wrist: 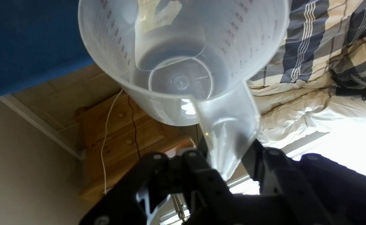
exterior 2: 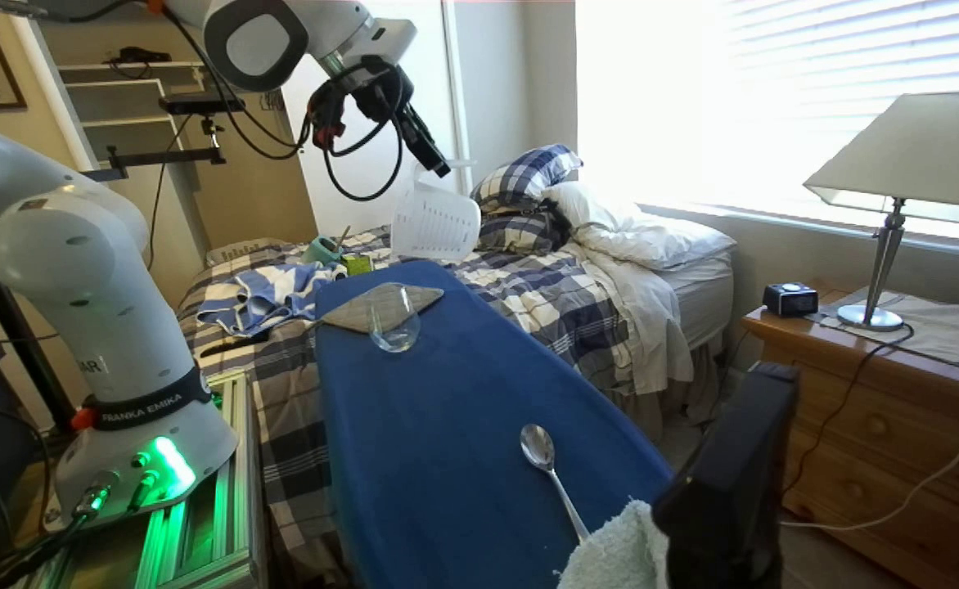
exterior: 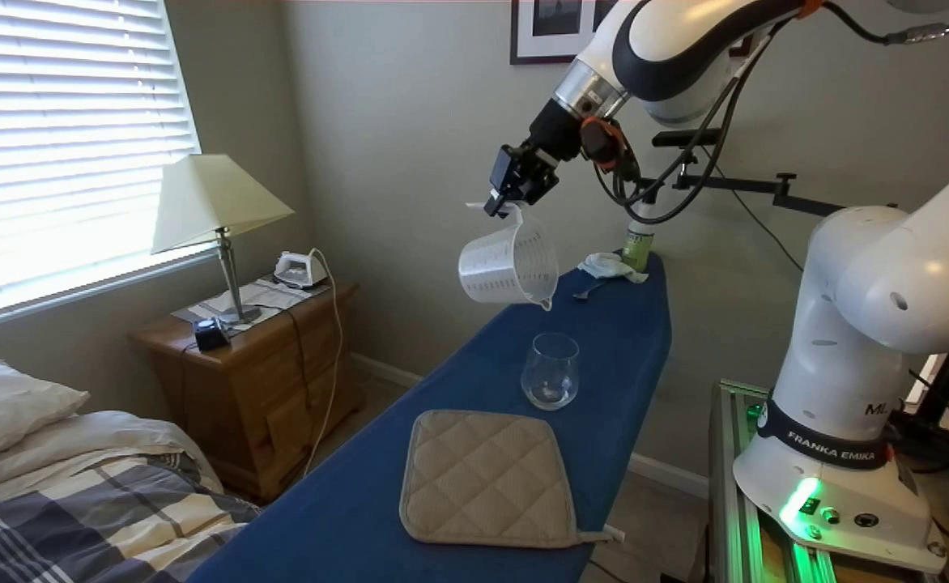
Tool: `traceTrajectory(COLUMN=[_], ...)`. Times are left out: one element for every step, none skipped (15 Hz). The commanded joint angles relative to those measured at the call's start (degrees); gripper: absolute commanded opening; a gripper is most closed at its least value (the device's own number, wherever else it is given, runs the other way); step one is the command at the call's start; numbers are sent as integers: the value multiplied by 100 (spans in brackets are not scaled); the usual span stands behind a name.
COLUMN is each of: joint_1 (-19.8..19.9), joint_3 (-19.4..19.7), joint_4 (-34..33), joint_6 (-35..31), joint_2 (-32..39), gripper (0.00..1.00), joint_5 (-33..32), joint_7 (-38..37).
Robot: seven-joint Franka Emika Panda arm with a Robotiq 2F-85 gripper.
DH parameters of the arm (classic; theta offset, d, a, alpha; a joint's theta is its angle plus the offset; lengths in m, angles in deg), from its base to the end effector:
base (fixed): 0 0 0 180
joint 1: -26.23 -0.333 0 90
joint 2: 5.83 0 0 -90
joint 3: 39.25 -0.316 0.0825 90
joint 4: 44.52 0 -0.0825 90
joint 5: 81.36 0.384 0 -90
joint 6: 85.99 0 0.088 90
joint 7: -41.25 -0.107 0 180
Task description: Pour the contents from the jar into the cup
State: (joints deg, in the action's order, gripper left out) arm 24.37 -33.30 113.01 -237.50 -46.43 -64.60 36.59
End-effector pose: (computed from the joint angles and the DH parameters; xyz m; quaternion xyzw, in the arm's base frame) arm 0.3686 -0.0351 0.4853 -0.9319 0.1715 -0.2868 0.1412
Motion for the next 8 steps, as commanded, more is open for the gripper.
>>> traceTrajectory(joint_1=[204,252,283,337,370,417,467,506], joint_3=[-32,-47,-47,-55,-50,-47,-52,-47], joint_4=[-63,-79,-101,-139,-174,-239,-297,-365], joint_6=[186,189,245,294,352,435,477,552], joint_2=[109,147,178,232,274,343,408,472], gripper=[9,9,9,9,9,9,9,9], joint_5=[1,-19,-9,-13,-1,-1,-10,0], joint_7=[-267,-295,-342,-412,-475,-548,-612,-683])
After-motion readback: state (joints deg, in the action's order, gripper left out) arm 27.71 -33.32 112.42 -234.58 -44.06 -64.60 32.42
